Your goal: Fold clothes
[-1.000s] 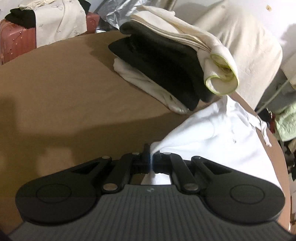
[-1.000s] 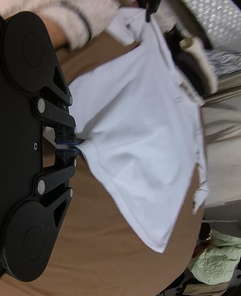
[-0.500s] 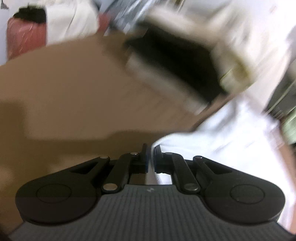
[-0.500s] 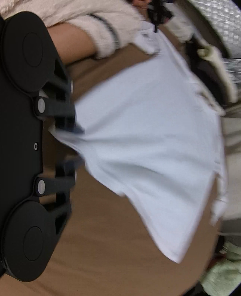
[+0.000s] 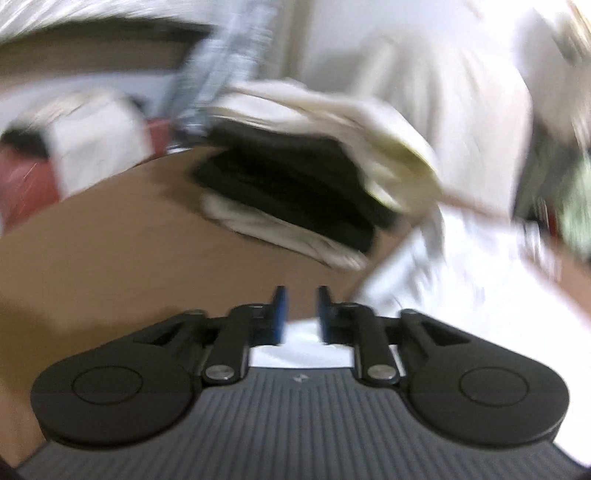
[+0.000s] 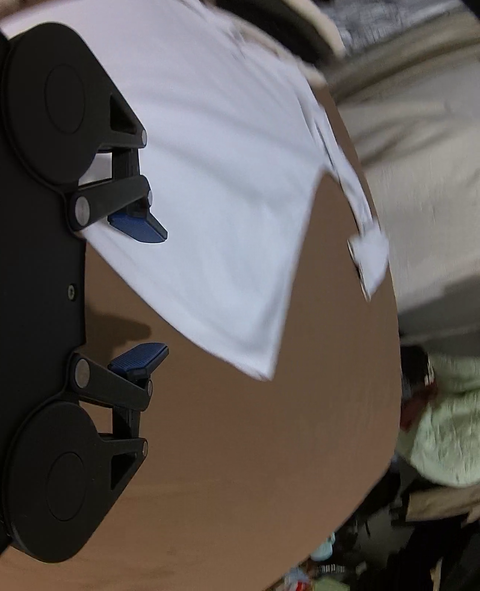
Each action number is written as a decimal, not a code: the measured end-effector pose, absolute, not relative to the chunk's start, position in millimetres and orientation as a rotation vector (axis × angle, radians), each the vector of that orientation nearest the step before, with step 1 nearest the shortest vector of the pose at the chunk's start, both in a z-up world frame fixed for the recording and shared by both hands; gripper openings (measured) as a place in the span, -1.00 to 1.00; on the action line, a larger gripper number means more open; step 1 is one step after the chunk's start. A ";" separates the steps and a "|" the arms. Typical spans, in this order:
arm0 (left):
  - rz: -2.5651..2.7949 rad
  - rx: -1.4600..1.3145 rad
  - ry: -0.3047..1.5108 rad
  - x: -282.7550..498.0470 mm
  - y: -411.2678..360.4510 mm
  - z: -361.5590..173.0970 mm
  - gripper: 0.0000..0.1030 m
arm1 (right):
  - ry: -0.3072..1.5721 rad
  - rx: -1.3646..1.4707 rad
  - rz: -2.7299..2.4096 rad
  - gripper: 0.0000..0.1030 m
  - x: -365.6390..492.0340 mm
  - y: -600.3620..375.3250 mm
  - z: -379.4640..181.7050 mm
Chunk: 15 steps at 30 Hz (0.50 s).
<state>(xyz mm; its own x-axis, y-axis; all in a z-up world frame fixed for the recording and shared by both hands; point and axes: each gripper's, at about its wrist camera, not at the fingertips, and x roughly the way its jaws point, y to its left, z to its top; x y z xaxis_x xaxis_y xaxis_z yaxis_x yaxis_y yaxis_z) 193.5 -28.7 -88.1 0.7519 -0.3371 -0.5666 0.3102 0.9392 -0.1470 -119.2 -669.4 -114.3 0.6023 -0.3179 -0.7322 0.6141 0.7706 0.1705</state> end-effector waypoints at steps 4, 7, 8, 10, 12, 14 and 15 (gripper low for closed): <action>-0.425 0.323 0.676 199.1 -111.6 -90.7 0.03 | 0.696 0.469 -0.673 0.28 -107.3 -693.1 -133.9; -0.496 0.418 0.665 213.5 -155.7 -94.8 0.27 | 0.670 0.433 -0.652 0.28 -89.7 -700.7 -144.2; -0.510 0.424 0.667 220.8 -168.2 -97.4 0.35 | 0.667 0.401 -0.640 0.28 -81.3 -701.3 -144.9; -0.519 0.416 0.680 238.4 -190.0 -105.8 0.37 | 0.668 0.350 -0.617 0.26 -64.4 -703.7 -146.0; -0.538 0.439 0.693 258.9 -208.9 -119.2 0.34 | 0.650 0.299 -0.618 -0.53 -51.3 -704.7 -143.7; -0.565 0.441 0.741 277.5 -222.3 -136.7 -0.96 | 0.605 0.211 -0.652 -0.87 -43.7 -699.1 -134.3; -0.552 0.445 0.772 284.1 -226.8 -143.6 -0.93 | 0.585 0.158 -0.677 -0.88 -42.4 -694.6 -126.8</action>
<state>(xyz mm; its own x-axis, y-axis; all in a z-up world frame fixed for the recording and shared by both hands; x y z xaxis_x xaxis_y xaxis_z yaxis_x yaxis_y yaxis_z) 284.1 -226.8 -143.6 0.5890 -0.2997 -0.7505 0.6132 0.7706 0.1736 -42.4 -694.6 -126.8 0.6268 -0.5443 -0.5575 0.6305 0.7747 -0.0474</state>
